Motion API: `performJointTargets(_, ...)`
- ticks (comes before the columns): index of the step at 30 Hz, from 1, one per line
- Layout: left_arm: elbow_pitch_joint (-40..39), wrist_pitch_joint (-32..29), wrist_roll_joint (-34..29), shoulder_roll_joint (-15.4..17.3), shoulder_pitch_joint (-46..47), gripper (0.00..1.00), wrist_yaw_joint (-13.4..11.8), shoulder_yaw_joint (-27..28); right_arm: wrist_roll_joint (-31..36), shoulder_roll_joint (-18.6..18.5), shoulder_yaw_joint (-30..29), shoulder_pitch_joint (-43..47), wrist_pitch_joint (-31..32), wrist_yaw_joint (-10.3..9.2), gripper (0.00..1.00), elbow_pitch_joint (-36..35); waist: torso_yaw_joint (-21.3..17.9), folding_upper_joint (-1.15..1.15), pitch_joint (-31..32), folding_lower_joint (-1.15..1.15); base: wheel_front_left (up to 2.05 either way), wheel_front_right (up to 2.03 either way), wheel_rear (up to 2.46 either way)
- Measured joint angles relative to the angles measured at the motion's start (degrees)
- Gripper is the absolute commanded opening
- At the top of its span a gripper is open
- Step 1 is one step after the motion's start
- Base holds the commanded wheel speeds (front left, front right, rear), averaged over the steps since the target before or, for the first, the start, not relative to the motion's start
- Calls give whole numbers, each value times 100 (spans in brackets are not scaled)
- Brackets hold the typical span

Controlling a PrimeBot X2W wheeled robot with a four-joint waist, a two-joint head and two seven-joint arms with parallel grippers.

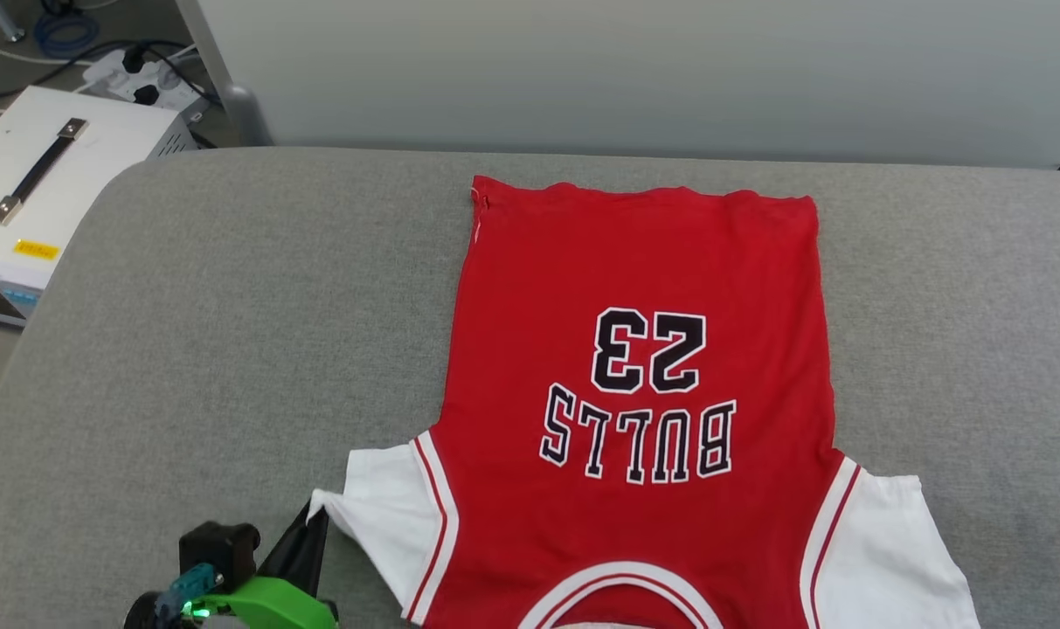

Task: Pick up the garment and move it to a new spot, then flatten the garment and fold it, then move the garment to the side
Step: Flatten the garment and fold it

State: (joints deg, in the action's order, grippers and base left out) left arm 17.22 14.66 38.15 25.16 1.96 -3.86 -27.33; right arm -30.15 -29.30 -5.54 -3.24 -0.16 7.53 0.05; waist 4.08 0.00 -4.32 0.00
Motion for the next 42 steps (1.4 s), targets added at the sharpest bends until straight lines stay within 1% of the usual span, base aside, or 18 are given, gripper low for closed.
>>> performJointTargets(4, -212, 0, -190, -126, 216, 0, 3, 112, -45, -46, -70, -898, 728, 0, 100, -297, 118, 0, -256, 0, 0, 0, 0)
performJointTargets(6, -330, 0, -331, -226, 325, 0, 7, 183, -73, -123, -18, -1490, 1159, 0, 100, -290, 190, 0, -431, 0, 0, 0, 0)
performJointTargets(8, -398, 0, -459, -312, 430, 0, 0, 240, -68, -283, 97, -2037, 1523, 0, 100, -191, 258, 0, -601, 0, 0, 0, 0)
performJointTargets(11, -536, 0, -628, -487, 575, 0, 10, 350, -68, -586, 387, -2876, 2147, 0, 100, 163, 373, 0, -891, 0, 0, 0, 0)
performJointTargets(13, -620, 0, -767, -620, 663, 0, 34, 421, -108, -756, 632, -3435, 2722, 0, 100, 509, 457, 0, -1103, 1, 0, 0, 0)
performJointTargets(16, -732, 0, -906, -825, 759, 0, 107, 536, -280, -811, 982, -4065, 3761, 0, 100, 991, 579, 0, -1412, 1, 0, 0, 0)
performJointTargets(18, -797, 0, -1043, -964, 840, 0, 170, 586, -375, -795, 1134, -4464, 4326, 0, 100, 1272, 665, 0, -1629, 1, 0, 0, 0)
performJointTargets(19, -835, 0, -1141, -1081, 914, 0, 242, 625, -401, -813, 1237, -4766, 4770, 0, 100, 1479, 738, 0, -1802, 1, 0, 0, 0)
performJointTargets(23, -850, 0, -1340, -1318, 1045, 0, 391, 749, -427, -769, 1330, -5259, 5726, 0, 100, 1978, 924, 0, -2207, 2, 0, 0, 0)
performJointTargets(28, -848, 0, -1544, -1540, 1117, 0, 549, 910, -312, -676, 1313, -5603, 6082, 0, 100, 2230, 1129, 0, -2615, 2, 0, 0, 0)
performJointTargets(33, -838, 0, -1747, -1744, 1218, 0, 717, 1046, -16, -702, 1328, -5714, 6195, 0, 100, 2495, 1321, 0, -2975, 1, 0, 0, 0)
performJointTargets(35, -829, 4, -1811, -1811, 1256, 0, 770, 1091, 38, -755, 1427, -5701, 6245, -1, 100, 2527, 1390, 0, -3075, 1, 0, 0, 0)
performJointTargets(37, -803, 33, -1860, -1848, 1275, 0, 824, 1113, 70, -884, 1557, -5670, 6305, -1, 100, 2504, 1453, 0, -3151, 1, 0, 0, 0)
performJointTargets(40, -756, 52, -1926, -1929, 1308, 0, 901, 1156, 3, -1009, 1608, -5643, 6341, -1, 100, 2441, 1519, 0, -3220, 0, 0, 0, 0)
performJointTargets(41, -743, 52, -1946, -1942, 1316, 0, 922, 1171, -33, -1034, 1594, -5637, 6350, -1, 50, 2435, 1525, 0, -3222, 0, 0, 0, 0)
performJointTargets(42, -730, 52, -1962, -1956, 1322, 0, 933, 1193, -69, -1049, 1573, -5628, 6344, -1, 4, 2430, 1522, 0, -3219, 0, 0, 0, 0)
